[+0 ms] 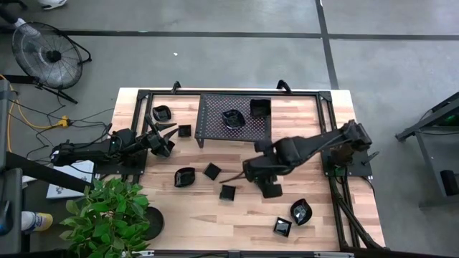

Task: Pick & Place Mini shaped plates
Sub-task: Stack the leaf-shaped plate on the leaf-shaped plates on the shelf

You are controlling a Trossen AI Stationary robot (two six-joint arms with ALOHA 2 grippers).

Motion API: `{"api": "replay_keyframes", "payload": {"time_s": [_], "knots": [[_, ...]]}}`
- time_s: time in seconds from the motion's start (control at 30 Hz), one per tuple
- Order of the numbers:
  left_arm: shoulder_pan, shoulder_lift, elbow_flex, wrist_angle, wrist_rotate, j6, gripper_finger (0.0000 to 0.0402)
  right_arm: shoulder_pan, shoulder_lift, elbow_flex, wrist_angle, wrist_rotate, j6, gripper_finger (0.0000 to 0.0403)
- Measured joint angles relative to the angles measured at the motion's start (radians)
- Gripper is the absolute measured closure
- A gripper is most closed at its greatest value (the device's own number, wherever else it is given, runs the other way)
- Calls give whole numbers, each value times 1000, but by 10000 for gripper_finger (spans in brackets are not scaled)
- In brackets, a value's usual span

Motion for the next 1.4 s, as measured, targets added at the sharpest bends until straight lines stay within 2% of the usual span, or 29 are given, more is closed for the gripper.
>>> {"api": "replay_keyframes", "payload": {"time_s": [0.3,0.5,0.77,0.9,1.03,1.13,1.2,1.4], "knots": [[0,0,0,0,0,0,309,32,-139,-383,271,-88,95,315],[0,0,0,0,0,0,309,77,-239,-619,319,-91,208,316],[0,0,0,0,0,0,309,205,-352,-876,407,-126,280,316],[0,0,0,0,0,0,309,264,-367,-962,540,-202,279,316],[0,0,0,0,0,0,309,315,-367,-1013,658,-307,141,316],[0,0,0,0,0,0,309,350,-367,-1041,708,-331,67,316],[0,0,0,0,0,0,309,365,-367,-1055,742,-320,27,316],[0,0,0,0,0,0,309,369,-367,-1065,753,-174,-26,316]]}}
